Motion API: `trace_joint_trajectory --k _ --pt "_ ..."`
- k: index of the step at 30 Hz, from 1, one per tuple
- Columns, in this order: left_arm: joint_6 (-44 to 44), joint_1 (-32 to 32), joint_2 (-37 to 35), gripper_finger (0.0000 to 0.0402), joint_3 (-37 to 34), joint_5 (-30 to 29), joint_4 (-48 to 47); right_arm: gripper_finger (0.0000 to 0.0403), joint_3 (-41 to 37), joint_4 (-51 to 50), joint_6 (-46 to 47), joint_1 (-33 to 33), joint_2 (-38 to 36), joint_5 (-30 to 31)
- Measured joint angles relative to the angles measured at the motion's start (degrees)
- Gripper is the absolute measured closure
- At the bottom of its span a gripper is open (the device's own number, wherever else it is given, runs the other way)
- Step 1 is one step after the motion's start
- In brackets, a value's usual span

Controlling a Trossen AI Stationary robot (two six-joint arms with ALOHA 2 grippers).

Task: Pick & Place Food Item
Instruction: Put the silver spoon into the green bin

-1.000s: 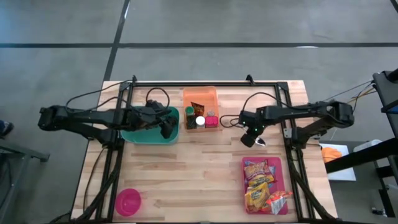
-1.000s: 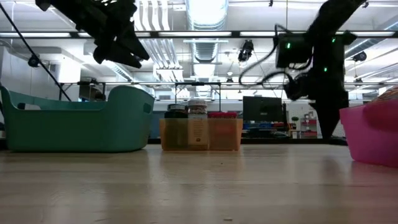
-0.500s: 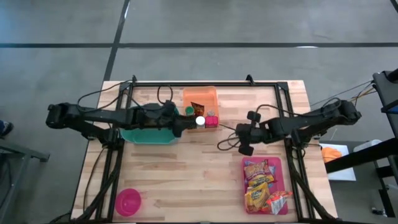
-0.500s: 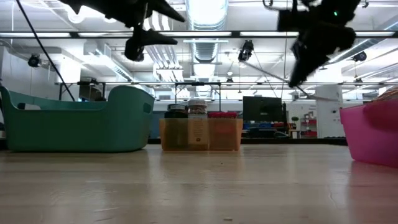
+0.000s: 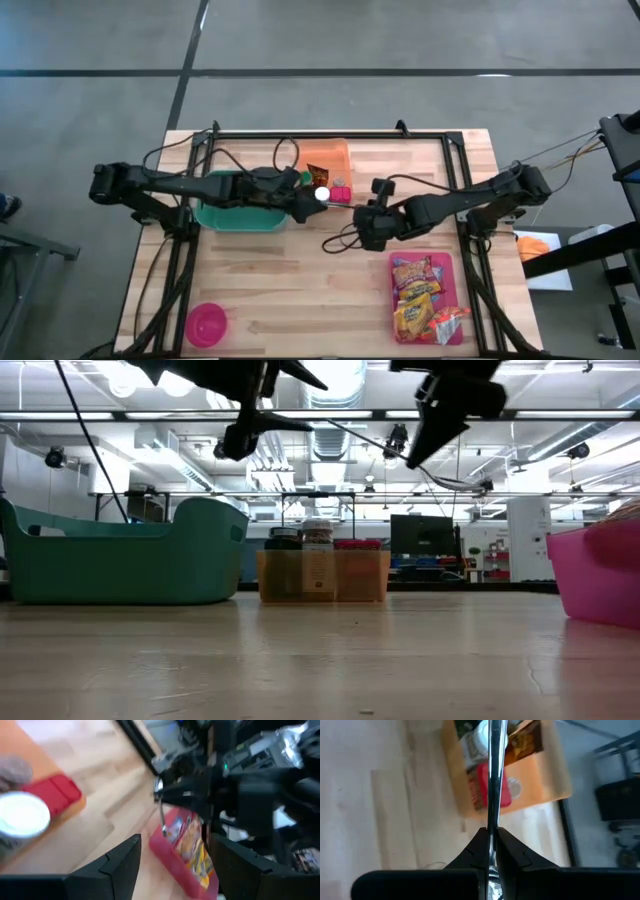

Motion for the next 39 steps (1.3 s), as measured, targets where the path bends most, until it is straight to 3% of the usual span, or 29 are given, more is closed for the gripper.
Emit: trace_joint_trajectory --k 6,11,17,26,39 --pt "3.96 0.37 2.23 0.0168 0.68 7.04 -0.23 0.0392 5.71 -1.89 -5.32 0.02 4.53 2.04" --pt "9.52 2.17 2.26 0.0168 0.68 12.48 -0.68 0.0392 8.99 -1.90 -10.33 0.11 6.92 -1.41" --pt "10.66 2.68 2.47 0.0168 0.64 19.77 -2.47 0.0392 12.38 -1.85 -13.06 0.48 8.66 -1.43" --pt "10.17 2.75 2.46 0.0171 0.55 21.73 -5.79 0.0392 14.37 -0.50 -14.60 0.49 9.17 -5.20" --pt "9.24 2.75 2.46 0.0287 0.55 23.66 -5.69 0.0392 14.21 0.05 -14.23 1.49 9.17 -5.76"
